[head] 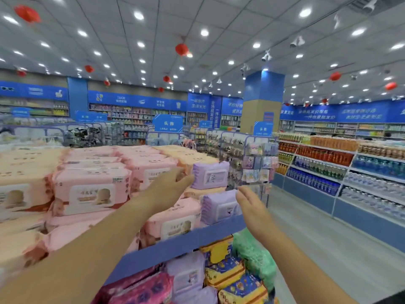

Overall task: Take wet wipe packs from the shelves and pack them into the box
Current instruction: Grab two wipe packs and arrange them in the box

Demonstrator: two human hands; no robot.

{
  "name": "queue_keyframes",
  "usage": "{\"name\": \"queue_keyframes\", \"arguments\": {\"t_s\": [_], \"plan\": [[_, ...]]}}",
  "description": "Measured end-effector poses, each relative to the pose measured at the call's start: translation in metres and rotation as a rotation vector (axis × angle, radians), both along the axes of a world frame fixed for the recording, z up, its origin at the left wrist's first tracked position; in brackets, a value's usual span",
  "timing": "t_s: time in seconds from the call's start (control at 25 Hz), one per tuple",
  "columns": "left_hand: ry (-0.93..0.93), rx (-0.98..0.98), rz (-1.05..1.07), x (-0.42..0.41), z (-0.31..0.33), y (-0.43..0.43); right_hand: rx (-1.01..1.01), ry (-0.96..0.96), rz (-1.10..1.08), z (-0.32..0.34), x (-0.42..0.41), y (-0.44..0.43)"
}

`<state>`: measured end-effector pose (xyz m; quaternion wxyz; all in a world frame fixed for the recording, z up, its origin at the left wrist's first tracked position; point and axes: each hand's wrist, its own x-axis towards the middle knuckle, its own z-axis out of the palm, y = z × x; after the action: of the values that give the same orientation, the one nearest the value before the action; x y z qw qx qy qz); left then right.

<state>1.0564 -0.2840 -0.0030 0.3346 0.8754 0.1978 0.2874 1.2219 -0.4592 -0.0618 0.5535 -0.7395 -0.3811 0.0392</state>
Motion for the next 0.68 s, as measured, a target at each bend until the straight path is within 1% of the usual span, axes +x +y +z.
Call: {"name": "queue_keyframes", "arguments": {"t_s": [0.08,0.2,0.28,0.36,0.4,0.48,0.6,0.68], "plan": [[0.057,0.007,0.055,0.053,0.002,0.017,-0.054,-0.044,0.052,-0.007,0.055,0.020],[0.123,0.035,0.137,0.112,-0.004,0.044,-0.148,-0.131,0.137,-0.012,0.115,0.044],[0.126,-0.024,0.158,0.141,-0.013,0.056,-0.213,-0.170,0.175,-0.017,0.142,0.055],[0.073,-0.068,0.196,0.163,-0.024,0.065,-0.291,-0.170,0.234,-0.026,0.163,0.064],[0.037,-0.052,0.226,0.171,-0.029,0.068,-0.332,-0.183,0.274,-0.030,0.171,0.068],[-0.004,0.045,0.280,0.179,-0.036,0.073,-0.382,-0.207,0.351,-0.034,0.186,0.076],[-0.001,0.149,0.293,0.182,-0.038,0.073,-0.374,-0.165,0.431,-0.031,0.199,0.081],[0.003,0.183,0.281,0.185,-0.040,0.070,-0.331,-0.131,0.475,-0.035,0.205,0.081]]}}
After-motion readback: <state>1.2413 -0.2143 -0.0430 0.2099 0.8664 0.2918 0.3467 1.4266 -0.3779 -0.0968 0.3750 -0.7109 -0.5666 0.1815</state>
